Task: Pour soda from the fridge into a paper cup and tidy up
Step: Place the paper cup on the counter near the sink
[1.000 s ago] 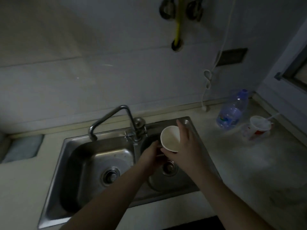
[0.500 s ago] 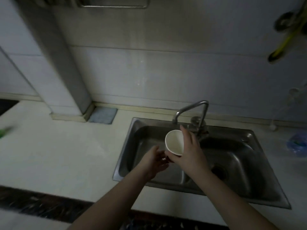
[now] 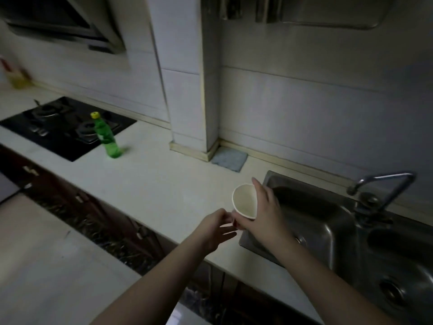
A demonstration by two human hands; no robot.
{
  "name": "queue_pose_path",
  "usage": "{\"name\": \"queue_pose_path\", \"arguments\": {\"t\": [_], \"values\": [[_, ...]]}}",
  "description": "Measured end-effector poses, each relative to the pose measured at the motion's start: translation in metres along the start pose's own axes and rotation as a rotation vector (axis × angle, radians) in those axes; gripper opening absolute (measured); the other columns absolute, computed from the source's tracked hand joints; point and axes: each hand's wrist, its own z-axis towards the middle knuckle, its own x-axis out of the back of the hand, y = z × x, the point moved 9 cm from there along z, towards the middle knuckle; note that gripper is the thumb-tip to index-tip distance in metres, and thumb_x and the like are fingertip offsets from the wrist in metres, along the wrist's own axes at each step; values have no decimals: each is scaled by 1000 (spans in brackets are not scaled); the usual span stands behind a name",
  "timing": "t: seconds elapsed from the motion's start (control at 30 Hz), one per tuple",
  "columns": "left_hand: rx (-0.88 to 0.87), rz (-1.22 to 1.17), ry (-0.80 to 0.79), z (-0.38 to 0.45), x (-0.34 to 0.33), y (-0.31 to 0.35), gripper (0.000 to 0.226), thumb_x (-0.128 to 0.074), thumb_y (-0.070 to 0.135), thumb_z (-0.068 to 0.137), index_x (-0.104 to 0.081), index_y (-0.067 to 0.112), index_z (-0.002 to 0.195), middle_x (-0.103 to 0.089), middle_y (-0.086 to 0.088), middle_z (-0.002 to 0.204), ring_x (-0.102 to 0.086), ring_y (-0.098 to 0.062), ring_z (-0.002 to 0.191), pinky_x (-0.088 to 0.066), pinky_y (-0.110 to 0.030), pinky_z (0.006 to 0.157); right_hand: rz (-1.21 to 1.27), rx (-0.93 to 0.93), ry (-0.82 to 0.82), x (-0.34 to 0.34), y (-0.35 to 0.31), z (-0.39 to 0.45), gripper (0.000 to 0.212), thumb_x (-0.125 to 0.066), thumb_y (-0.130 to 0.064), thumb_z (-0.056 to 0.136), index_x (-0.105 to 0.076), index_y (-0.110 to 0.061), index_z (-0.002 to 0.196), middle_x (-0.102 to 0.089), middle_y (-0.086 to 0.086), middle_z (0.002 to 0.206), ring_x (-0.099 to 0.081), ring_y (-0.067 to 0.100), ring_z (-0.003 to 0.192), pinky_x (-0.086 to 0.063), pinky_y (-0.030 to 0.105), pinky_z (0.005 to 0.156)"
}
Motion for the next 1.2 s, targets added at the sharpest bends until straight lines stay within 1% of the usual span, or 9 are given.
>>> {"name": "queue_pose_path", "arguments": {"t": [0.17, 0.23, 0.47, 0.6, 0.67, 0.8, 0.9, 1.1, 1.2], "values": [[-33, 11, 43, -3, 39, 14, 32, -44, 18, 94, -65, 2, 112, -68, -15, 113, -71, -24, 93, -55, -34, 83, -39, 103, -51, -32, -34, 21, 101, -71, -53, 75, -8, -32, 150, -27, -2, 147, -32, 19, 132, -39, 37, 103], [-36, 12, 59, -2, 51, 19, 32, -46, 18, 94, -67, 3, 113, -68, -14, 117, -70, -23, 95, -55, -34, 87, -74, 149, -63, -44, -44, 30, 101, -69, -56, 75, -6, -31, 150, -28, -1, 147, -33, 19, 131, -38, 36, 102], [-46, 77, 150, 11, 85, 50, 24, -54, 15, 89, -77, 13, 95, -73, -5, 103, -71, -19, 95, -53, -37, 96, -19, 196, -118, -83, -57, 74, 106, -70, -59, 73, -3, -32, 150, -28, -1, 148, -32, 18, 132, -38, 34, 102], [-52, 48, 237, 23, 106, 67, 30, -52, 29, 97, -72, 10, 110, -72, -9, 110, -69, -24, 101, -57, -37, 88, 57, 195, -137, -98, -62, 97, 108, -71, -59, 71, -4, -31, 150, -30, -1, 147, -32, 18, 132, -38, 34, 102], [-64, 45, 261, 30, 115, 72, 32, -53, 33, 97, -72, 10, 110, -72, -9, 108, -69, -25, 101, -57, -38, 89, 91, 199, -141, -105, -64, 106, 109, -73, -58, 69, -5, -31, 150, -32, -1, 146, -33, 17, 132, -38, 33, 101], [-51, 51, 249, 45, 124, 72, 28, -56, 30, 94, -74, 11, 106, -74, -5, 98, -70, -21, 93, -55, -36, 92, 77, 199, -167, -124, -64, 119, 109, -74, -56, 69, -4, -31, 150, -32, -1, 146, -32, 16, 132, -38, 32, 102], [-43, 53, 225, 62, 131, 74, 26, -54, 26, 94, -73, 14, 109, -74, -3, 101, -69, -19, 91, -54, -32, 90, 69, 191, -159, -138, -63, 130, 108, -75, -55, 69, -8, -29, 150, -34, -1, 145, -35, 17, 130, -37, 33, 103], [-41, 122, 196, 111, 166, 74, 27, -58, 24, 88, -72, 11, 107, -70, -14, 111, -65, -26, 104, -50, -41, 100, 103, 84, -174, -177, -52, 155, 109, -80, -49, 67, -11, -30, 150, -32, -2, 146, -33, 16, 132, -35, 35, 108], [-15, 155, 184, 130, 181, 78, 27, -58, 21, 87, -72, 10, 107, -71, -12, 109, -65, -25, 108, -50, -43, 101, 111, 9, -177, -198, -48, 167, 111, -81, -47, 66, -11, -30, 150, -31, -2, 147, -32, 16, 132, -36, 35, 107]]}}
